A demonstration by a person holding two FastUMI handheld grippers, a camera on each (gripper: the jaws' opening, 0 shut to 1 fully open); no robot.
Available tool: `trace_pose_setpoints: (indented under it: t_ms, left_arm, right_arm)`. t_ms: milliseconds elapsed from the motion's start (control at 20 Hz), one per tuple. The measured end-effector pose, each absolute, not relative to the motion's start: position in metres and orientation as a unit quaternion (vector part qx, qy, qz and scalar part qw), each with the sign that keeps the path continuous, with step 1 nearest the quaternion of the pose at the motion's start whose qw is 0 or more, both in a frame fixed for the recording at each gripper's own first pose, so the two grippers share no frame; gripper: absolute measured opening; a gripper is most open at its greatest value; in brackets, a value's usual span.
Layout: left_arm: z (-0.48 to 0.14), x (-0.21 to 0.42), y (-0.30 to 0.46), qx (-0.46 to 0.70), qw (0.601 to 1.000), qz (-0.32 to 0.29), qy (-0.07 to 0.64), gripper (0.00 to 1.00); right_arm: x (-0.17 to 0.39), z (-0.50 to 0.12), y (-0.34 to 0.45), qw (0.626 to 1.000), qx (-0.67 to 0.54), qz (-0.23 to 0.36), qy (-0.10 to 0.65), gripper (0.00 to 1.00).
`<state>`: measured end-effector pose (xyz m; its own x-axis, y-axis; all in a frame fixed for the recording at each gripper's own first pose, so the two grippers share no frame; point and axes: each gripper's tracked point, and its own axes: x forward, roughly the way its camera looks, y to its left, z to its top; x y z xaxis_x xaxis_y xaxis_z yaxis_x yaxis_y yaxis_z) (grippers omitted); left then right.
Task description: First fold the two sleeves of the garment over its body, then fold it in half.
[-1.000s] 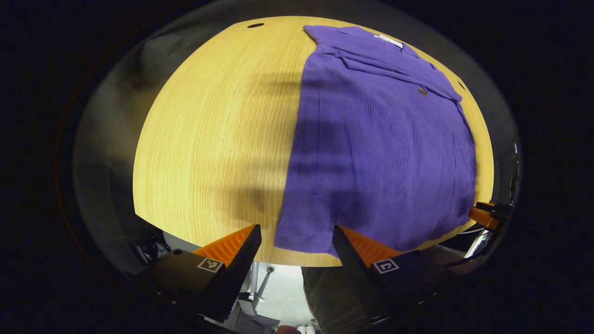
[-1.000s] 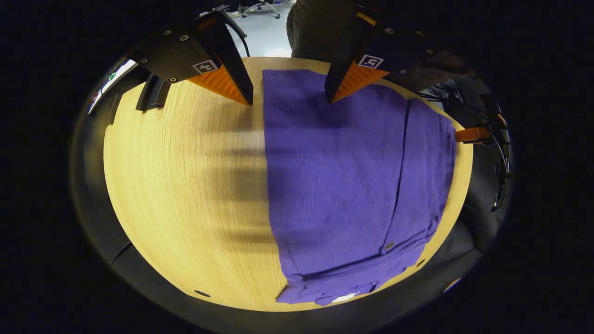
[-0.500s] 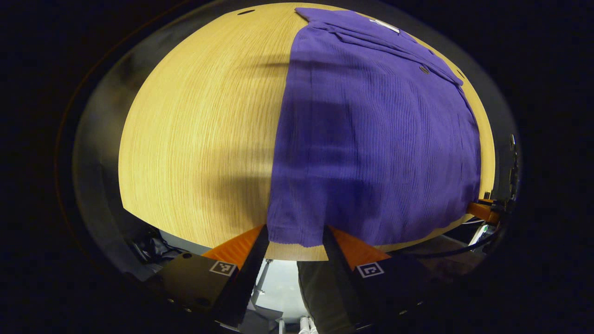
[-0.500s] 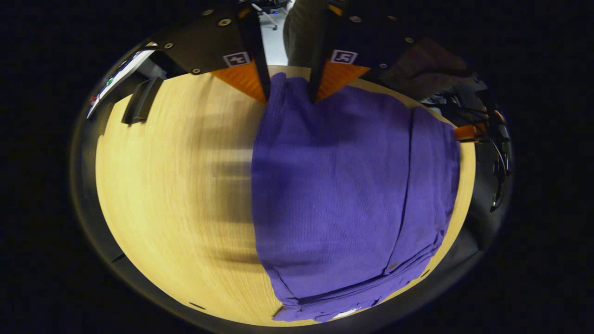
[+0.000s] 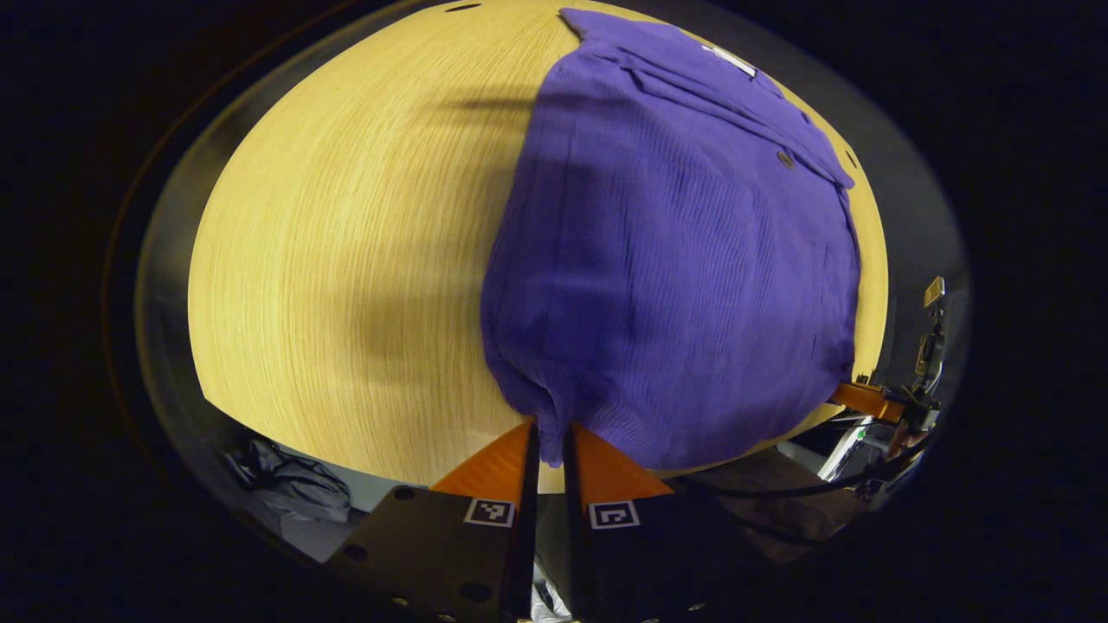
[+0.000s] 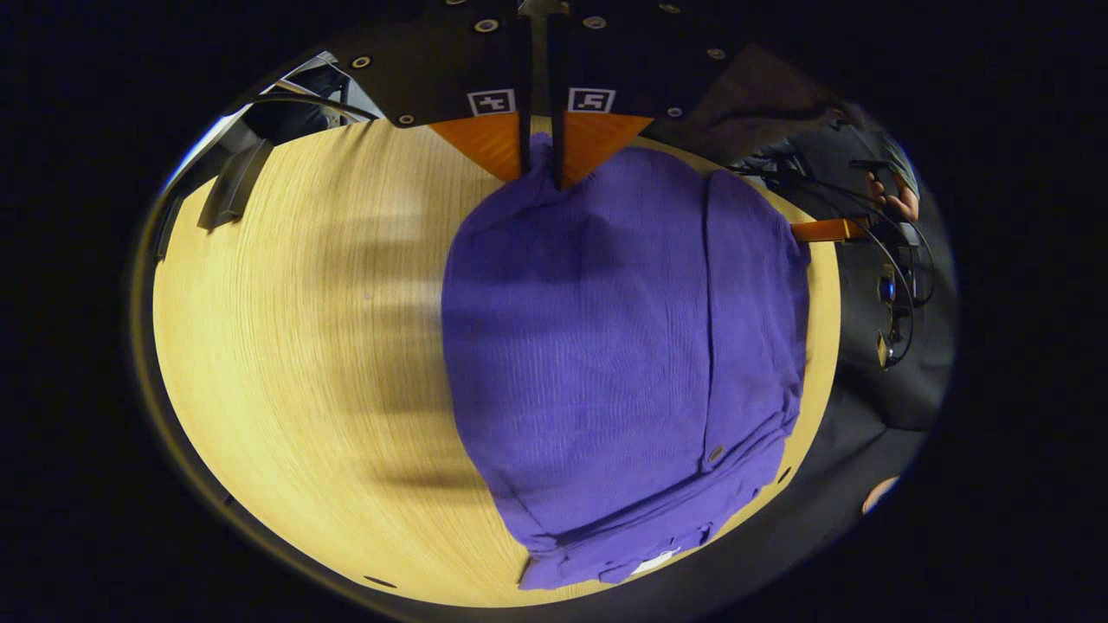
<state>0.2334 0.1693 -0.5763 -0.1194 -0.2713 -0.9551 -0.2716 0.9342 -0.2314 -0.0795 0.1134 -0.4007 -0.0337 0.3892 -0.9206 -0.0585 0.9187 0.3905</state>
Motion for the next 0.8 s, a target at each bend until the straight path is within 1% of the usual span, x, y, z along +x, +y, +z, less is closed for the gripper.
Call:
trace_pose_setpoints:
  t_ms: [50, 100, 200, 400, 450, 550, 800]
  left_arm:
    - [-0.568, 0.247, 0.172, -0.182, 0.647, 0.001, 0.74, 0.14]
    - [-0.564, 0.248, 0.174, -0.18, 0.655, -0.006, 0.733, 0.12]
    - [-0.561, 0.265, 0.177, -0.166, 0.667, -0.014, 0.726, 0.12]
    - [-0.53, 0.302, 0.177, -0.153, 0.7, -0.035, 0.696, 0.12]
    - [-0.509, 0.321, 0.178, -0.149, 0.72, -0.045, 0.676, 0.12]
    - [-0.486, 0.344, 0.179, -0.138, 0.74, -0.057, 0.656, 0.12]
    - [-0.457, 0.404, 0.193, -0.098, 0.77, -0.071, 0.627, 0.12]
  right_arm:
    - [-0.073, -0.395, 0.116, 0.688, 0.127, 0.166, 0.695, 0.07]
    - [-0.068, -0.389, 0.118, 0.691, 0.134, 0.171, 0.689, 0.07]
    - [-0.06, -0.378, 0.119, 0.696, 0.138, 0.178, 0.681, 0.07]
    - [-0.04, -0.352, 0.12, 0.712, 0.145, 0.193, 0.66, 0.06]
    - [-0.025, -0.339, 0.122, 0.723, 0.151, 0.195, 0.646, 0.06]
    - [-0.011, -0.32, 0.122, 0.733, 0.161, 0.199, 0.631, 0.06]
    - [0.038, -0.276, 0.121, 0.763, 0.169, 0.208, 0.588, 0.06]
